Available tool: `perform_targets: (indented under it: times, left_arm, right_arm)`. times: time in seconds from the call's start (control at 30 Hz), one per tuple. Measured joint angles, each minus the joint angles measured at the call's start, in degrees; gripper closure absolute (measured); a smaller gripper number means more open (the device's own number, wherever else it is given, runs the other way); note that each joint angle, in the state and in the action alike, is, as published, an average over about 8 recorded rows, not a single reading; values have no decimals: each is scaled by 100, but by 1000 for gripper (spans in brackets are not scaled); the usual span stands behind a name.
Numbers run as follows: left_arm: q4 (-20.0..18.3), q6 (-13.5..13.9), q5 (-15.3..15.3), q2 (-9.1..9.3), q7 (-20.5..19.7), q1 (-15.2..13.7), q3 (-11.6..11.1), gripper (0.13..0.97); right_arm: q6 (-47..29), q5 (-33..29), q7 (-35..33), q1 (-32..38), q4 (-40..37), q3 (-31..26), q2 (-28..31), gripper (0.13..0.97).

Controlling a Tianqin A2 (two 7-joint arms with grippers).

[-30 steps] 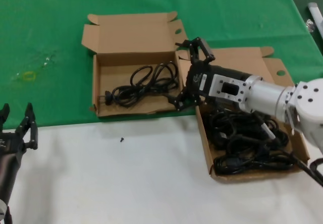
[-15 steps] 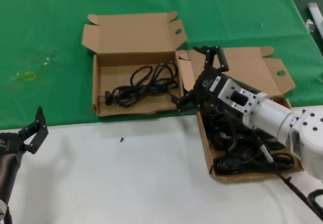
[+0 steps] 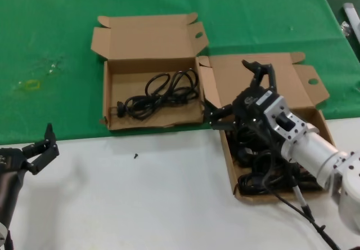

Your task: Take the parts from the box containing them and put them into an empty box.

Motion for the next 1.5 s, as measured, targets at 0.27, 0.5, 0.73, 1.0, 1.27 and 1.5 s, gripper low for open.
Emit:
perform_targets:
  times: [0.27,0.5,0.73,1.0,1.27,1.5]
  left_arm:
    - [0,0,-1,0,0,0,0,182]
    - [0,0,-1,0,0,0,0,145]
    - [0,0,-1,0,0,0,0,132]
    - [0,0,-1,0,0,0,0,132]
    - [0,0,-1,0,0,0,0,132]
    - [0,0,-1,0,0,0,0,132]
  right_arm:
    - [495,167,404,-530,379,230,-57,129]
    - [924,311,755,-992,709,430,-106,129]
    - [1357,456,1107,-1457,1041,632,-156,129]
    - [1658,557,1354,-1780,1271,772,-190,129]
    - [1671,562,1364,-1794,1281,778,-192,129]
    - [1671,562,1364,-1794,1281,778,-192,129]
